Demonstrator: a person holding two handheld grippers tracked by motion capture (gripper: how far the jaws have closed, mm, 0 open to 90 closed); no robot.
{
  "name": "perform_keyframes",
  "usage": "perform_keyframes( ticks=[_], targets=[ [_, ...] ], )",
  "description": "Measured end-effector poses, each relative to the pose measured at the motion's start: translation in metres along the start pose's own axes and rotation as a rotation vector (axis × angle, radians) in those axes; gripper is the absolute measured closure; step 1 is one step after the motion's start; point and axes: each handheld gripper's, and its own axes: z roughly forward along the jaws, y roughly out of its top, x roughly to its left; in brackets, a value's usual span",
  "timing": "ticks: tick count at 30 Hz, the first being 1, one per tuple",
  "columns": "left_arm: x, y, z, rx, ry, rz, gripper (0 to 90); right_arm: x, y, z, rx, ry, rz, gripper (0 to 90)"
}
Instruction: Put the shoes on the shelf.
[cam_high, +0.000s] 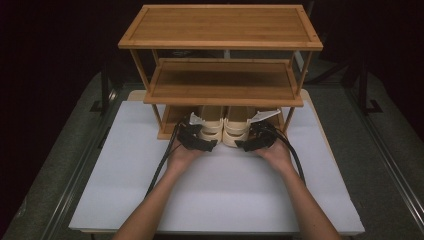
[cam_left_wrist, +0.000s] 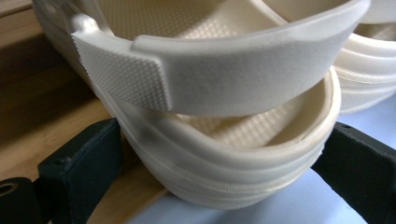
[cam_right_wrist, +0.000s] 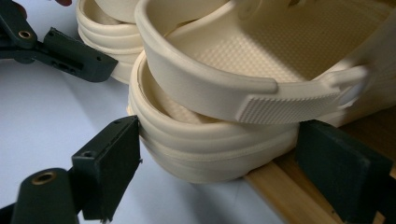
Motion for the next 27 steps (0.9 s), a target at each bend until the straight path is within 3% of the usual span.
perform_keyframes(
  ticks=[8,14,20,27],
  targets=[
    [0.001,0.002,0.002,-0.002,-0.001,-0.003,2.4,-0.002,-0.001,0.0,-0.005,-0.001,0.014,14.3],
    [0.004,0.002,-0.006,0.012,-0.014,0.03,3.2,-0.003,-0.005,-0.006,-0.004,-0.001,0.026,14.6],
    [0.009,0.0,-0.034,0.002,-0.035,0.048,3.2,-0.005,-0.015,-0.03,-0.029,-0.011,0.023,14.1],
    [0.009,-0.024,-0.07,-0.001,-0.048,0.076,3.2,-0.001,-0.043,-0.069,-0.067,-0.04,0.046,13.8]
  ],
)
